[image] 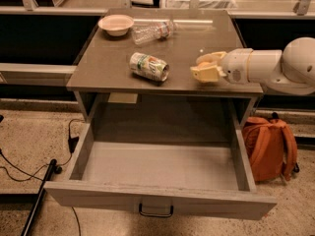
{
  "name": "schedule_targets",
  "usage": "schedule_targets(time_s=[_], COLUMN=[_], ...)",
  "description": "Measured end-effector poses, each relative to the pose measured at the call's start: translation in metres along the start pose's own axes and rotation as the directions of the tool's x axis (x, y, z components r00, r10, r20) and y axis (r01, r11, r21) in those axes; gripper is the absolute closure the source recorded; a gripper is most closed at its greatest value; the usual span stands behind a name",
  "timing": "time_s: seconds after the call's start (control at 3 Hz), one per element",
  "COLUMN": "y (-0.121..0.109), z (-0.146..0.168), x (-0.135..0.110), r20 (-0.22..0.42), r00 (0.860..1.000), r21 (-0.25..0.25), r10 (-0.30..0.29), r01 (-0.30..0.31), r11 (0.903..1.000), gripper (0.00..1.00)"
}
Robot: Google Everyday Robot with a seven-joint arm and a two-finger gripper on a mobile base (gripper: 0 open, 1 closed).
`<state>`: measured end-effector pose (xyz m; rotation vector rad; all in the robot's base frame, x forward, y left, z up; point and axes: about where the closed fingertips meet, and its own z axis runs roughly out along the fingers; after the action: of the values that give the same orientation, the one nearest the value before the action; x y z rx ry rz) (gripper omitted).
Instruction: Pick orange from top drawer and place on counter
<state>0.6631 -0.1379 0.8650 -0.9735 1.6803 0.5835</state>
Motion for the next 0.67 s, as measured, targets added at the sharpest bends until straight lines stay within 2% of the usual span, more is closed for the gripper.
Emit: schedule_targets(time_s=[0.33,0.67], y=[-0.027,-0.040], z=[0.010,0.016], x=[0.003,0.019], r20=[-0.035,-0.062], r00=[0.996,0.985], r21=[0.080,0.131], r10=[0.082,0.159], r01=[-0.079,-0.149], r11=[0.9937,0.9801], gripper=[0.82,0.51])
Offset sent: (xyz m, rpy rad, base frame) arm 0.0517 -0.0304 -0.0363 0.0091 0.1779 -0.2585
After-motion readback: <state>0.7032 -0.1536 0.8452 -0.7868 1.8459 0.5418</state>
